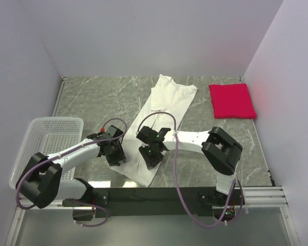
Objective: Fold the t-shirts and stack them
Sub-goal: Fold the tshirt
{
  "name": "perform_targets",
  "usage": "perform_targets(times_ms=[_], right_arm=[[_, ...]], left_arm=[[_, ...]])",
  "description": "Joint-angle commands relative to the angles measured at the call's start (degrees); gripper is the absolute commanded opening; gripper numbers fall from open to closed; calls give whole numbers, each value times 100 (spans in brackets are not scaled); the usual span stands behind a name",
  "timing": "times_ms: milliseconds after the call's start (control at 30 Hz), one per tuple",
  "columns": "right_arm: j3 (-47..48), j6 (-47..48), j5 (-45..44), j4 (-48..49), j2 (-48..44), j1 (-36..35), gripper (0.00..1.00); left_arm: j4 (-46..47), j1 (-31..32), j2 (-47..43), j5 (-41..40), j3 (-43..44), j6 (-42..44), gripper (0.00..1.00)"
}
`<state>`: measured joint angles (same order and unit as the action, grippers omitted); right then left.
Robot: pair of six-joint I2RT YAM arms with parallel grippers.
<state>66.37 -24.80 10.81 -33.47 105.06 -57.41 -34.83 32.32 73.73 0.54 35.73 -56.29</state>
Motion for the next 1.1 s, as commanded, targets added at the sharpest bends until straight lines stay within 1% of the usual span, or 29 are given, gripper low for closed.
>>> perform_targets(times_ms=[0, 67, 100, 200, 267, 300, 400, 433, 500, 633, 700, 733, 833, 867, 1067], right_arm=[[183, 107, -192, -615, 164, -7, 39], [26, 168, -333, -827, 165, 1, 39], [-62, 168, -386, -819, 130, 28, 39], [-369, 151, -580, -862, -64, 45, 39], [-423, 116, -650, -845, -274, 37, 40], [-440, 98, -694, -828, -379, 28, 40], [-493, 98, -764, -608, -933, -95, 40], [-485, 141, -782, -495, -1204, -182, 41], [-467, 194, -922, -406, -1443, -297, 43], [-423, 492, -1072, -370, -1734, -631, 46], [-440, 624, -1072, -309, -1734, -903, 51], [-449, 651, -1063, -274, -1691, -991, 52], [-484, 730, -1072, -203, -1533, -1290, 52], [-476, 748, -1185, -203, -1488, -1465, 52], [-397, 924, -1283, -63, -1181, -1932, 51]], left_arm=[[-103, 64, 80, 307, -364, -259, 44], [-252, 73, -87, 272, -347, -294, 45], [-313, 82, -235, 254, -303, -321, 49], [-647, 73, -560, 79, -67, -408, 55], [-936, 73, -693, -35, 161, -444, 57], [-1060, 73, -772, -193, 224, -496, 60], [-1385, 82, -869, -483, 356, -593, 66], [-1430, 82, -887, -528, 347, -611, 68], [-1404, 73, -931, -520, 243, -620, 70], [-1325, 117, -826, -423, 5, -620, 72], [-1246, 161, -756, -449, -118, -611, 72], [-1202, 170, -738, -510, -145, -611, 72], [-1193, 222, -641, -651, -92, -637, 72], [-1236, 249, -624, -825, -5, -681, 72], [-1255, 293, -474, -1178, 233, -629, 72]])
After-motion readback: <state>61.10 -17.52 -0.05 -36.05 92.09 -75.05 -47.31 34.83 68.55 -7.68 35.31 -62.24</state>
